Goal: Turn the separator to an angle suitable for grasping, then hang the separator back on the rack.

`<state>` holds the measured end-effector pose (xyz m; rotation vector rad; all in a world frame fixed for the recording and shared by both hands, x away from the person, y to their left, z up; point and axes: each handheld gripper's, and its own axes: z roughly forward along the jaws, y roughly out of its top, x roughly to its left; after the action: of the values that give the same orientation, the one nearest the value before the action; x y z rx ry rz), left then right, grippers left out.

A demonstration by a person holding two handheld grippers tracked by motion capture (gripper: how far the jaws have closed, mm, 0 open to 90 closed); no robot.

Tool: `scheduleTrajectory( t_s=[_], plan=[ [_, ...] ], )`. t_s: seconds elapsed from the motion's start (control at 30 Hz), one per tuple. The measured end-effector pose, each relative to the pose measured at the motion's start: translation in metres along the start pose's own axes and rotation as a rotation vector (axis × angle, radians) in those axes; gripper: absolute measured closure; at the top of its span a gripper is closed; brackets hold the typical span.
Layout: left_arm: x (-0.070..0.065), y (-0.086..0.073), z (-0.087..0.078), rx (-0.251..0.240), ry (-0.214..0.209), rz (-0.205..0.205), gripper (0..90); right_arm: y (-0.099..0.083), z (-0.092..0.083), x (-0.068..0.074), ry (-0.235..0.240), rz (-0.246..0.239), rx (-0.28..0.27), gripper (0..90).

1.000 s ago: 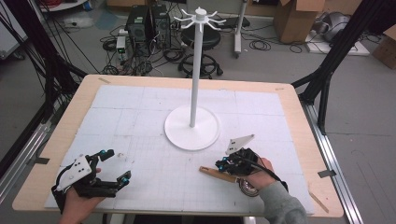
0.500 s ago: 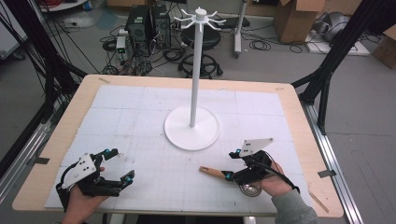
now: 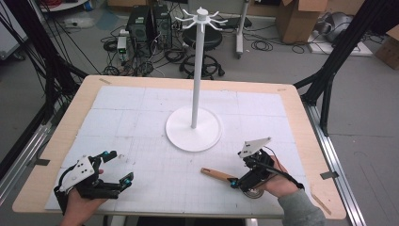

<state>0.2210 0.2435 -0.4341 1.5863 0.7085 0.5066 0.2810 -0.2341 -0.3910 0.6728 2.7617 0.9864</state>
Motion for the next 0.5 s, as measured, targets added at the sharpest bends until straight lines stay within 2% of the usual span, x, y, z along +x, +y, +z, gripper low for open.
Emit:
scheduleTrajectory(
  t_s=[0.17,0.33,0.5],
  plan=[
    [0.001,0.000,-0.002,-0.003,0.005,-0.003,1.9,0.002,0.007,0.001,-0.001,-0.021,0.047,0.7],
    [-0.001,-0.001,-0.004,0.003,0.003,0.001,1.9,0.005,0.008,0.001,-0.002,-0.019,0.068,0.7],
    [0.000,-0.001,-0.009,-0.006,0.012,-0.003,1.9,0.008,0.012,0.002,0.014,-0.028,0.117,1.3]
  ],
)
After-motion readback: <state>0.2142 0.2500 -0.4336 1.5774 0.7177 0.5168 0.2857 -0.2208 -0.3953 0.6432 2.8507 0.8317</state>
